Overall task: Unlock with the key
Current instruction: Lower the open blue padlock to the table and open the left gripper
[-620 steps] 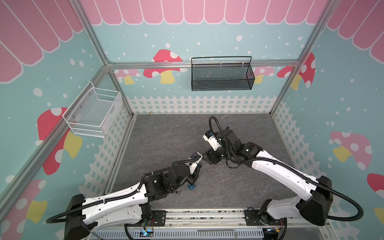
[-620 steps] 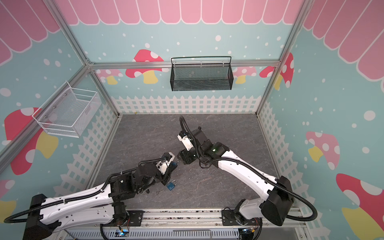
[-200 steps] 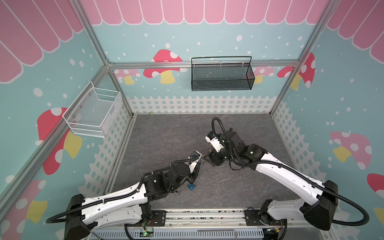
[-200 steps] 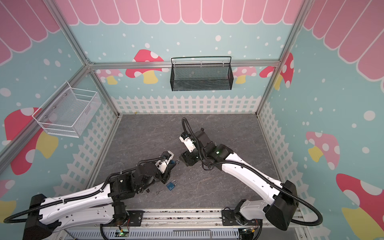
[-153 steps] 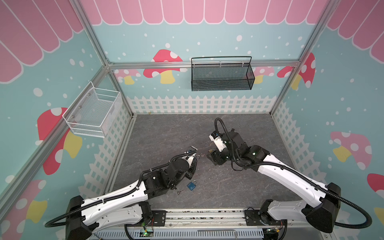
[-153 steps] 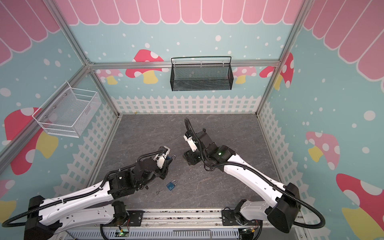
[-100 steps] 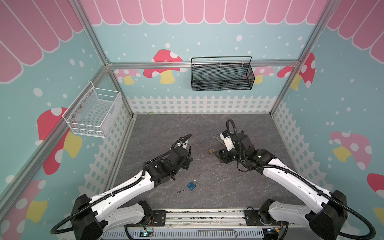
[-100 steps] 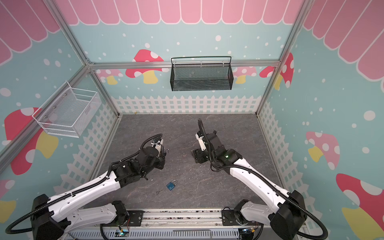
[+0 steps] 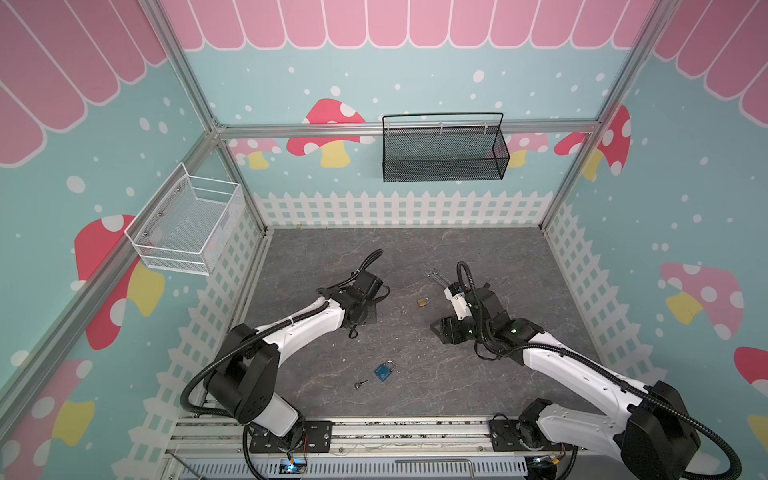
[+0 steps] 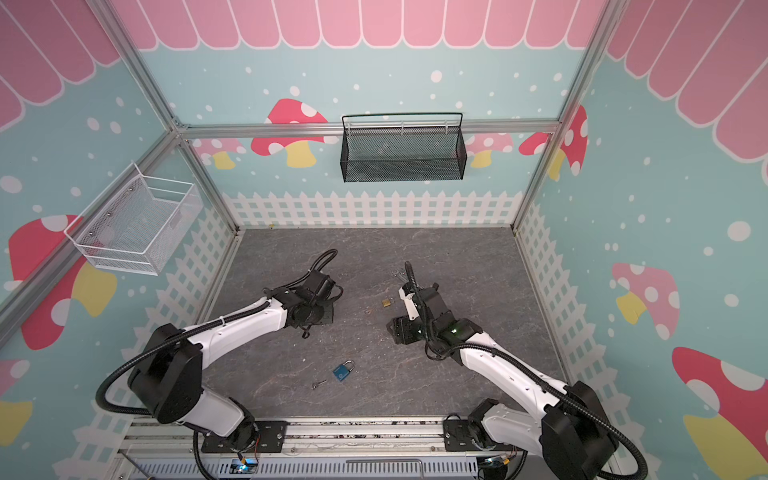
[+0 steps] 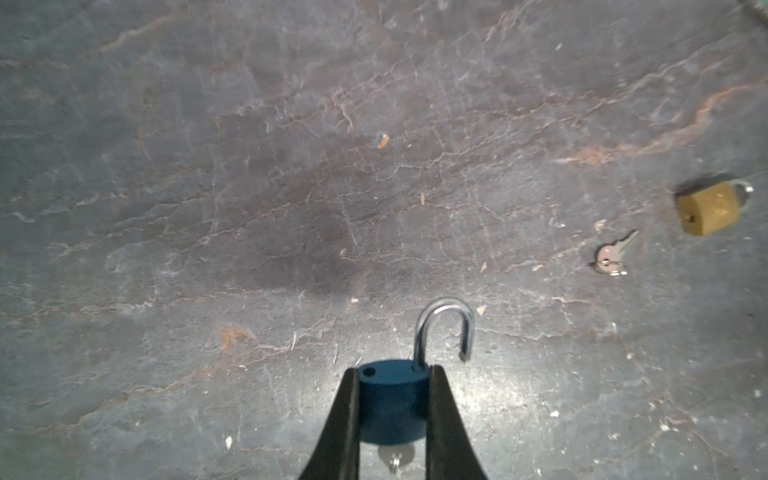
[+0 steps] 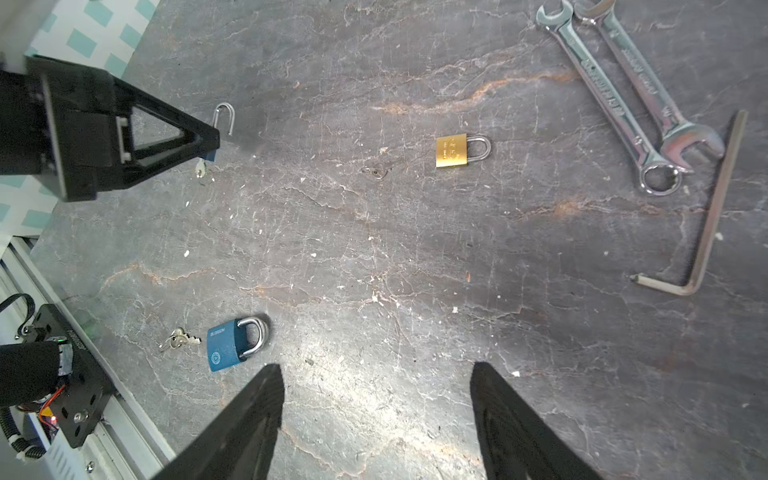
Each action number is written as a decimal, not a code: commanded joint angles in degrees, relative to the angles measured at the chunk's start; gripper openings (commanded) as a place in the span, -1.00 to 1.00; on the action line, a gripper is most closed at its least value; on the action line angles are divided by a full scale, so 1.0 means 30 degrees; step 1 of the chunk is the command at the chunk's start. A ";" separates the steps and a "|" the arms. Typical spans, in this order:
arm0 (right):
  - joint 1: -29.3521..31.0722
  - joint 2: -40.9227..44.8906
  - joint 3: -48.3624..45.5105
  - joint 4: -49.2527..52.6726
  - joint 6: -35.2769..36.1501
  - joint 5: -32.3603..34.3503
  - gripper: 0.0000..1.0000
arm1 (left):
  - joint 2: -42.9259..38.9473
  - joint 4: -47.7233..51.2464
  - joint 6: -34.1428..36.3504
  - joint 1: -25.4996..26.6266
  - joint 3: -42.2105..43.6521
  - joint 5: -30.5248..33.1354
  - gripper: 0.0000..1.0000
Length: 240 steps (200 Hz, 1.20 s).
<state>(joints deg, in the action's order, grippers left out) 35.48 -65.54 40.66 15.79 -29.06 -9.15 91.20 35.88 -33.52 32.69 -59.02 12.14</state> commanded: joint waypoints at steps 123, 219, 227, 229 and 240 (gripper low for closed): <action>-0.0255 -0.0869 0.0067 -0.1309 -0.0362 -0.0818 0.47 | 0.3146 0.0051 -0.1173 -0.1784 -0.0314 -0.1802 -1.00; -0.0285 -0.0826 0.0661 -0.0923 -0.0081 -0.0656 0.47 | 0.2208 -0.0058 -0.1499 -0.1843 0.0487 -0.2222 -0.16; -0.0270 -0.0909 0.0876 -0.0745 0.0002 -0.0592 0.47 | 0.1916 -0.0091 -0.1628 -0.1823 0.0593 -0.2304 -0.12; -0.0283 -0.0957 0.0964 -0.0663 0.0046 -0.0552 0.47 | 0.1835 -0.0093 -0.1681 -0.1838 0.0622 -0.2300 -0.10; -0.0276 -0.1076 0.1258 -0.0482 0.0158 -0.0395 0.47 | 0.1329 -0.0095 -0.1953 -0.1835 0.0853 -0.2323 0.02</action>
<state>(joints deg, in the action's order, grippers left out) 34.85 -67.88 41.36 13.04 -29.61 -11.16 98.98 35.68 -37.32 27.59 -57.89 5.78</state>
